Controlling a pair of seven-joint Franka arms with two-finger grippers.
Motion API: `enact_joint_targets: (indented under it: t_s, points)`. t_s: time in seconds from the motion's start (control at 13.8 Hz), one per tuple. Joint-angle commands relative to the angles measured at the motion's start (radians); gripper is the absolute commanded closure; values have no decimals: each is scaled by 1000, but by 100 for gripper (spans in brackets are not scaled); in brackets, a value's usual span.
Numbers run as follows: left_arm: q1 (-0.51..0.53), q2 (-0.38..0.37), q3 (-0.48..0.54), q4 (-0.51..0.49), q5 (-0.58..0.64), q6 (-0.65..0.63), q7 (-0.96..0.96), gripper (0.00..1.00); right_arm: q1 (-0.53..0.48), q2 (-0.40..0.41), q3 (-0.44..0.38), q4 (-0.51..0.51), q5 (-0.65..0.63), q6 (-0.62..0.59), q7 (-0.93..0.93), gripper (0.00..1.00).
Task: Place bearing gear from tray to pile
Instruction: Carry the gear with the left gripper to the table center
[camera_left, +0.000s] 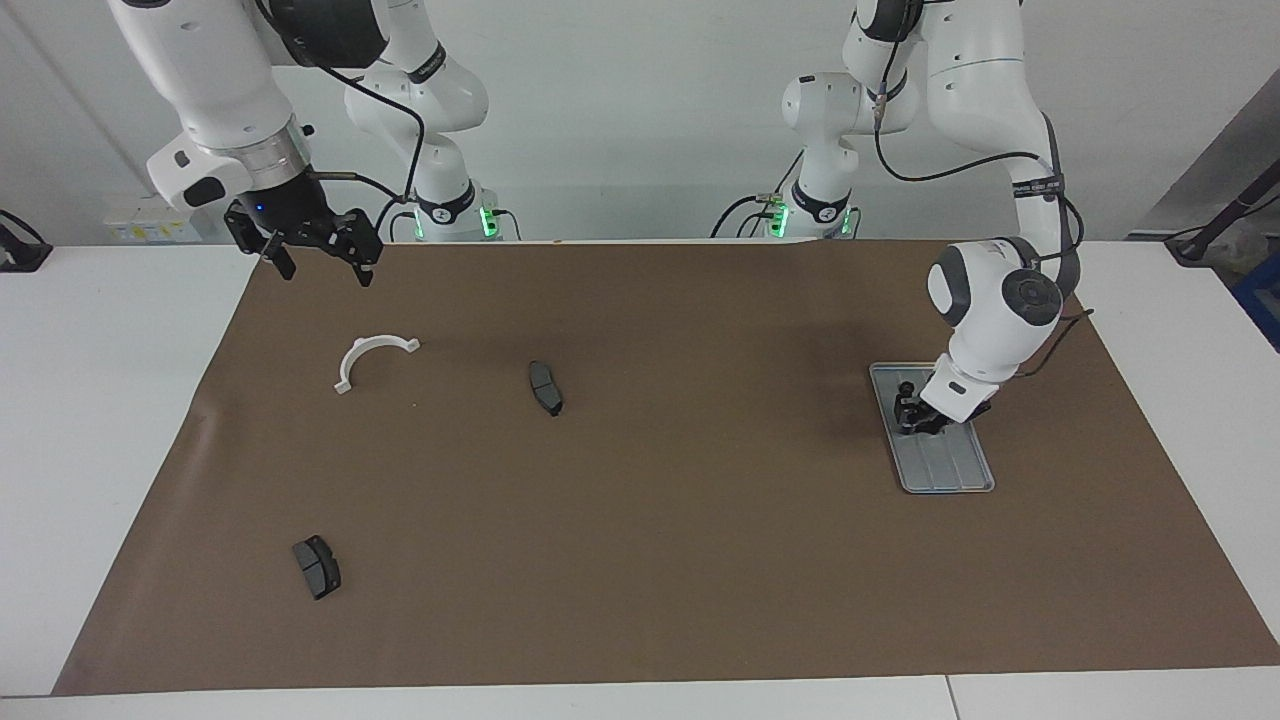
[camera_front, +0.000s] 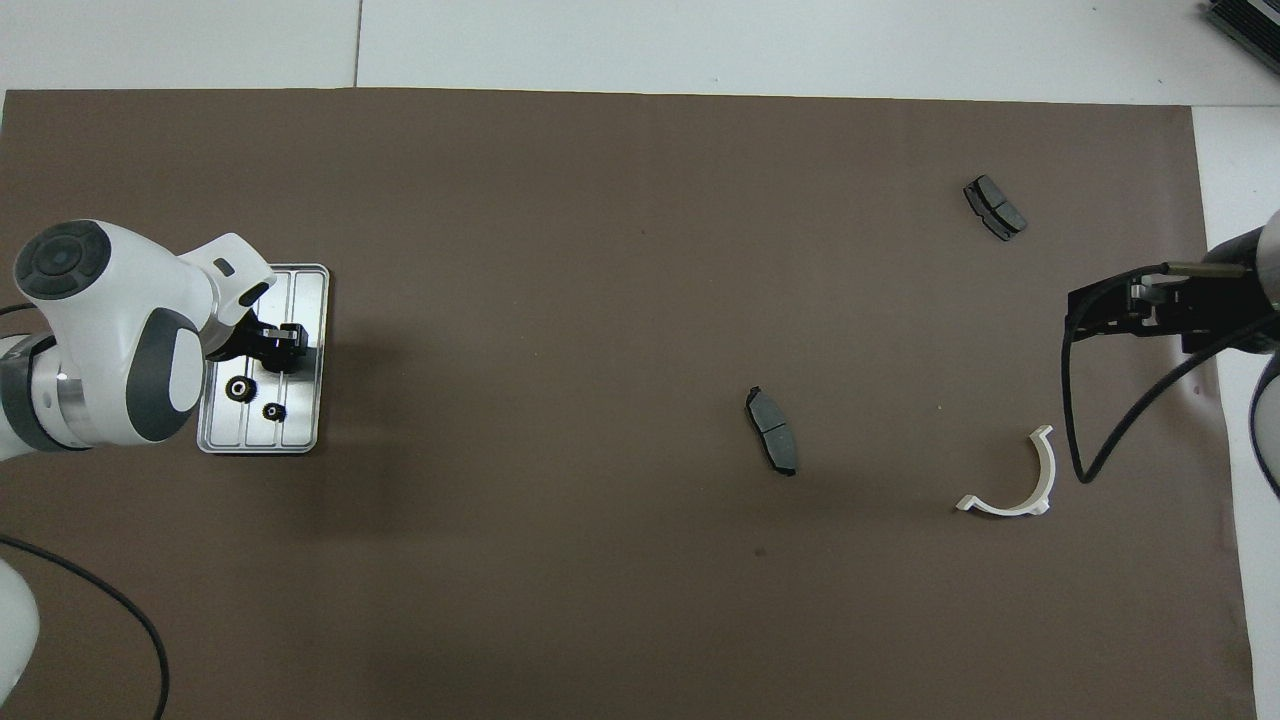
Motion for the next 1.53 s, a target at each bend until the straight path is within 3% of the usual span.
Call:
enact_joint_targets:
  t_s: [0.0,0.36,0.65,1.16,1.45]
  points:
    - [-11,-21,12,-39,-14,2,-2,67,-10,-2,4,-1,22,-11,-26,0]
    - [-10,-15,12,25,-14,-42,-4,83,-10,-2,6,-1,23,-11,-26,0]
    - [-31,-16,8,170,-104,-165,-57,83,-8,-2,4,-1,23,-11,-26,0]
    - [-363,-55,8,179,-104,-185,-652,82,-12,-2,4,-1,23,-11,-25,0]
    - [-522,-32,5,174,-103,-98,-855,82,-12,-2,4,-1,23,-13,-26,0]
